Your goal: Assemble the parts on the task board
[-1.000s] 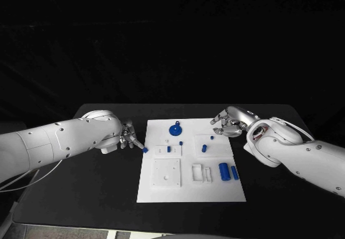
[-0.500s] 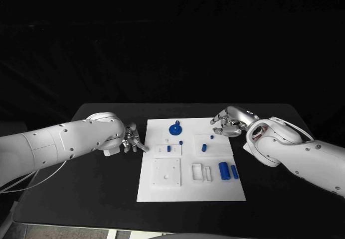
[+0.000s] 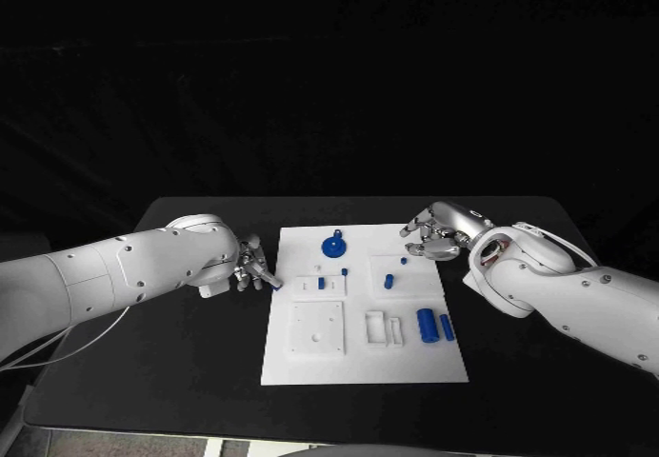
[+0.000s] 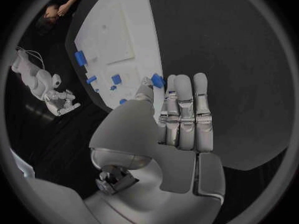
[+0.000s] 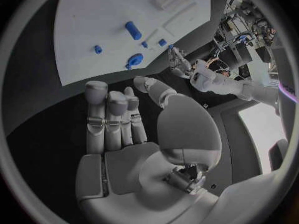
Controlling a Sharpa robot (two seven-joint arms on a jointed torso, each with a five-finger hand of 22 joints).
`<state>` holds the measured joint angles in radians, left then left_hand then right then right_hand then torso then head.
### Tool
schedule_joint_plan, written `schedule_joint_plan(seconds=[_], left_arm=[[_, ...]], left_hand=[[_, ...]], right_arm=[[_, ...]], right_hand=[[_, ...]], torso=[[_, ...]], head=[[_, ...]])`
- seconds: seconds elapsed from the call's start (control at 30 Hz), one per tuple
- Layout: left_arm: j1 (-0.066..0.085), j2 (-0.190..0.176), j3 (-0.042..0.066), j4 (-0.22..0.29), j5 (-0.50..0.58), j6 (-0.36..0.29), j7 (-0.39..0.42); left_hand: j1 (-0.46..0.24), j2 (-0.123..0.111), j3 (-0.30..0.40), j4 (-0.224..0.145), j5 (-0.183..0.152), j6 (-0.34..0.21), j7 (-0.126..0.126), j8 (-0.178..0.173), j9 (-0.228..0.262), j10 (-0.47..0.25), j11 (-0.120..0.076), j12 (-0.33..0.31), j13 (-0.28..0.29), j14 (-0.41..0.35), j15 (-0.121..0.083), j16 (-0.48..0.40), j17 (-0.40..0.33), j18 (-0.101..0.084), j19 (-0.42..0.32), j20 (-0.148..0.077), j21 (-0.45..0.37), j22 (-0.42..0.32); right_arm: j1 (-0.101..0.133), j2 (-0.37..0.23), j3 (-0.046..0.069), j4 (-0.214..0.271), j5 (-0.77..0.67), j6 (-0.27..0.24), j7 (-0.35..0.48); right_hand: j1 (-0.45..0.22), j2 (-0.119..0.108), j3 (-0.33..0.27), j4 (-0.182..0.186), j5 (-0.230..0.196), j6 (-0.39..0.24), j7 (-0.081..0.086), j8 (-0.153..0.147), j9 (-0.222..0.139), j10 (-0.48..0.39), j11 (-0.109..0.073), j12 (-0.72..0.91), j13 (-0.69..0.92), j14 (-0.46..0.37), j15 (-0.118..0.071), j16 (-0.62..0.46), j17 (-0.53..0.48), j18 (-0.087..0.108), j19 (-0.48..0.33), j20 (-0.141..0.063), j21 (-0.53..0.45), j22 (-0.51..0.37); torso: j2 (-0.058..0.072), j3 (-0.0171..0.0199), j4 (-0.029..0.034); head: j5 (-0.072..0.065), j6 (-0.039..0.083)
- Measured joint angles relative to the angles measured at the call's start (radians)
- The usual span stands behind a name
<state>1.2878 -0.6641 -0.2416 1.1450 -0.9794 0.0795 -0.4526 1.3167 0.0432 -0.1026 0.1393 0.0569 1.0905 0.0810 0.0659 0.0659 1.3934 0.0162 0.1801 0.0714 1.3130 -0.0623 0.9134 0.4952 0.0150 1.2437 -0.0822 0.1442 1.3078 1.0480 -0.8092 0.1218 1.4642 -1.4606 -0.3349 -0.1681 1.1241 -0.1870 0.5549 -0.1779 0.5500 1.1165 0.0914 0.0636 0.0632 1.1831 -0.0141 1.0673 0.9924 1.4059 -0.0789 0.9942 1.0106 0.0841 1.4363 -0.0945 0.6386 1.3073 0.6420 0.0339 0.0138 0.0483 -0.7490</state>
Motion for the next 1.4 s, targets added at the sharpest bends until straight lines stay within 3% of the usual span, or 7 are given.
schedule_joint_plan(seconds=[0.17, 0.73, 0.8, 0.87, 1.4], left_arm=[[-0.003, 0.007, 0.0, -0.012, 0.0, 0.0, 0.002], [-0.017, 0.022, 0.004, -0.023, -0.001, 0.009, 0.018], [-0.019, 0.021, 0.004, -0.02, -0.001, 0.009, 0.02], [-0.019, 0.02, 0.004, -0.019, -0.002, 0.01, 0.022], [-0.021, 0.023, 0.004, -0.028, 0.0, 0.007, 0.037]], left_hand=[[0.017, 0.017, -0.003, -0.003, 0.0, 0.0, 0.0, 0.0, -0.001, 0.0, 0.0, 0.0, 0.0, 0.0, 0.0, 0.0, 0.0, 0.0, 0.0, 0.0, 0.0, 0.0], [0.049, 0.04, -0.004, -0.035, 0.0, 0.023, -0.003, 0.001, -0.001, 0.004, -0.004, -0.002, 0.0, -0.004, -0.004, 0.019, 0.004, 0.0, 0.0, 0.0, 0.0, 0.0], [0.061, 0.048, 0.003, -0.042, 0.033, 0.031, -0.004, 0.0, -0.001, 0.004, -0.004, -0.011, -0.002, -0.004, -0.004, 0.027, 0.006, 0.0, 0.0, 0.0, 0.0, 0.0], [0.065, 0.052, 0.003, -0.042, 0.045, 0.031, -0.004, 0.0, -0.001, 0.004, -0.004, -0.018, -0.002, -0.004, -0.004, 0.027, 0.006, 0.0, 0.0, 0.0, 0.0, 0.0], [0.111, 0.077, 0.019, -0.064, 0.068, 0.041, -0.007, 0.0, 0.0, 0.012, -0.012, -0.032, -0.002, -0.004, -0.004, 0.047, 0.008, 0.0, 0.0, 0.0, 0.012, 0.0]], right_arm=[[0.0, 0.0, 0.0, 0.001, 0.0, 0.0, 0.0], [0.0, 0.0, 0.0, 0.002, 0.0, 0.002, 0.0], [0.0, 0.0, 0.0, 0.002, 0.0, 0.002, 0.0], [0.0, 0.0, 0.0, 0.002, 0.0, 0.002, 0.0], [-0.001, 0.0, 0.0, 0.003, 0.001, 0.002, 0.0]], right_hand=[[0.0, 0.0, 0.0, 0.0, 0.0, 0.0, 0.0, 0.0, 0.0, 0.0, 0.0, 0.0, 0.0, 0.0, 0.0, 0.0, 0.0, 0.0, 0.0, 0.0, 0.0, 0.0], [0.0, 0.0, 0.0, 0.0, 0.0, 0.0, 0.0, 0.0, 0.0, 0.0, 0.0, 0.0, 0.0, 0.0, 0.0, 0.0, 0.0, 0.0, 0.0, 0.0, 0.0, 0.0], [0.0, 0.0, 0.0, 0.0, 0.0, 0.0, 0.0, 0.0, 0.0, 0.0, 0.0, 0.0, 0.0, 0.0, 0.0, 0.0, 0.0, -0.001, 0.0, 0.0, 0.0, 0.0], [0.0, 0.0, 0.0, 0.0, 0.0, 0.0, 0.0, 0.0, 0.0, 0.0, 0.0, 0.0, 0.0, 0.0, 0.0, 0.0, 0.0, -0.001, 0.0, 0.0, 0.0, 0.0], [0.0, 0.0, 0.0, 0.0, 0.0, 0.0, 0.0, 0.0, 0.0, 0.0, 0.0, 0.0, 0.0, 0.0, 0.0, 0.0, 0.0, -0.001, 0.0, 0.0, 0.0, 0.0]], torso=[[0.0, -0.0001, 0.0], [0.0, 0.0009, 0.0006], [0.0, 0.0013, 0.0007], [0.0, 0.0013, 0.0006], [-0.001, 0.0017, 0.0]], head=[[-0.001, -0.001], [-0.005, -0.008], [-0.005, -0.008], [-0.006, -0.008], [-0.009, -0.003]])
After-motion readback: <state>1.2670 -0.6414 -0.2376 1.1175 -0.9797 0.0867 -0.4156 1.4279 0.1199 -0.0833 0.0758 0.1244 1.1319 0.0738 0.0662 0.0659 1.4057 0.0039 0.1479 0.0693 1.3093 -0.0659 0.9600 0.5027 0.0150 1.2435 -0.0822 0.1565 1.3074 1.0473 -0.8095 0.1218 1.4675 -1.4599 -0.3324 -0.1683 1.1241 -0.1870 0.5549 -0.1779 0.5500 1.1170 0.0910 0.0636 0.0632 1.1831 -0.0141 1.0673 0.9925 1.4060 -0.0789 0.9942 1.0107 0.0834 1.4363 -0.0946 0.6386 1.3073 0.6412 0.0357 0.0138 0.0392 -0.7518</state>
